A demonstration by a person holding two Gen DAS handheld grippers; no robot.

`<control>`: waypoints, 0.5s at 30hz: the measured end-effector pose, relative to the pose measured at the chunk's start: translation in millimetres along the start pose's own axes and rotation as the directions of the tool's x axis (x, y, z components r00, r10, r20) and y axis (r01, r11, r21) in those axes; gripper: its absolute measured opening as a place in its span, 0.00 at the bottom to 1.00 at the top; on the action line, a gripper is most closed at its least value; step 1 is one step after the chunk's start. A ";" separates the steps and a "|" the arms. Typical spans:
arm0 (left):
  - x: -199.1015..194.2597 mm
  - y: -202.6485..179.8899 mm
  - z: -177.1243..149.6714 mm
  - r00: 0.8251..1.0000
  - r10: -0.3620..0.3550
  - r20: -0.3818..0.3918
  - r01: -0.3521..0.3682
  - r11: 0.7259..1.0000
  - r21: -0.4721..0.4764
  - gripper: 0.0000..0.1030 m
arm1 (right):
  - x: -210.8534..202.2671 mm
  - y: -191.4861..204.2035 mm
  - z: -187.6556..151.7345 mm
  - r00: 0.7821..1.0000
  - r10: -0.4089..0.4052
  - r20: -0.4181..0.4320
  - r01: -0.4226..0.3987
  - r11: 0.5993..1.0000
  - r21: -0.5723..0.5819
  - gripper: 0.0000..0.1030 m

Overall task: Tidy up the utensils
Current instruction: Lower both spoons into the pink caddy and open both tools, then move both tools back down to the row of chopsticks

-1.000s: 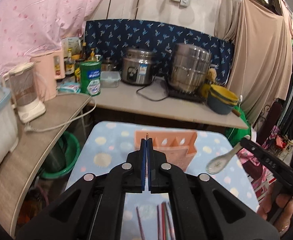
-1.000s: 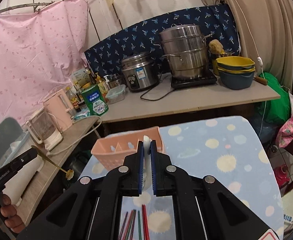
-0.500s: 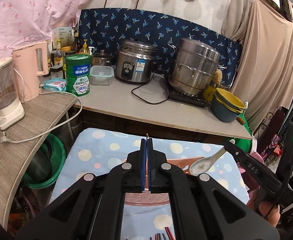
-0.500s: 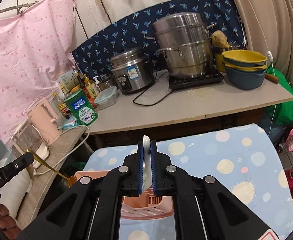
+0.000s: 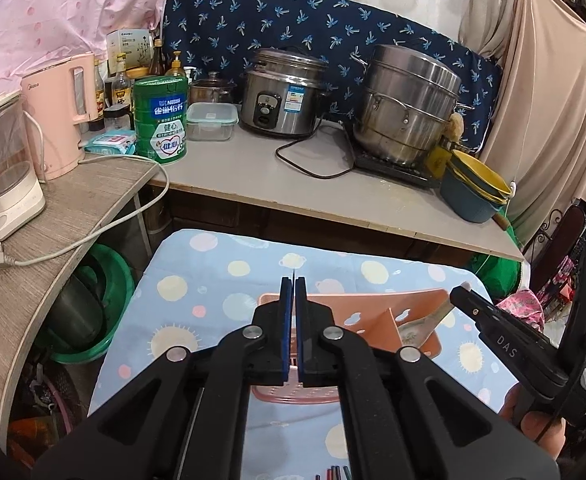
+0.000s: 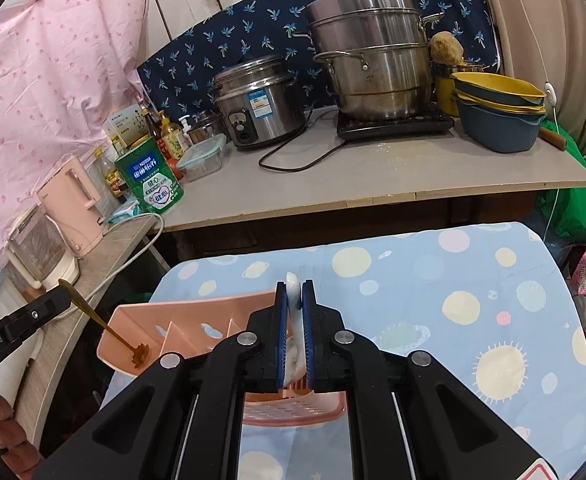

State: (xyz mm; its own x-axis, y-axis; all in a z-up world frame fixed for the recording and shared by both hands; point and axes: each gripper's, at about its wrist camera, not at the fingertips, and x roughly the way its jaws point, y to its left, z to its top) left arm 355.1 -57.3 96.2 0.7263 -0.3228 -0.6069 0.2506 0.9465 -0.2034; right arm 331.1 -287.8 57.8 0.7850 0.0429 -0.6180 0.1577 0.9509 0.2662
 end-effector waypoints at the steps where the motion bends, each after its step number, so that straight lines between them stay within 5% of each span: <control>1: 0.2 0.1 -1.0 1.000 0.006 0.001 -0.006 1.000 0.002 0.01 | -1.1 0.8 -0.8 1.000 -0.004 0.006 0.004 1.000 -0.004 0.09; 6: -0.3 0.7 -3.4 1.000 0.026 -0.008 -0.026 1.000 0.003 0.08 | -10.8 2.4 0.3 1.000 -0.008 0.025 0.008 1.000 -0.008 0.10; 10: -7.0 -0.4 -5.7 0.999 0.050 0.008 -0.050 0.999 0.003 0.27 | -21.7 3.2 -0.4 0.999 -0.005 0.033 0.006 1.000 -0.012 0.10; 15: -19.6 -3.4 -10.8 0.998 0.062 0.017 -0.062 0.998 0.014 0.30 | -40.0 5.3 -6.2 0.999 0.004 0.034 -0.003 1.000 -0.019 0.10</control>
State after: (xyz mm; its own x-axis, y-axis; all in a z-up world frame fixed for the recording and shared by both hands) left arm 333.1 -54.1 100.4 0.7511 -0.2635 -0.6053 0.2141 0.9645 -0.1543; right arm 296.8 -282.6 79.4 0.8054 0.0363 -0.5916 0.1438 0.9563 0.2545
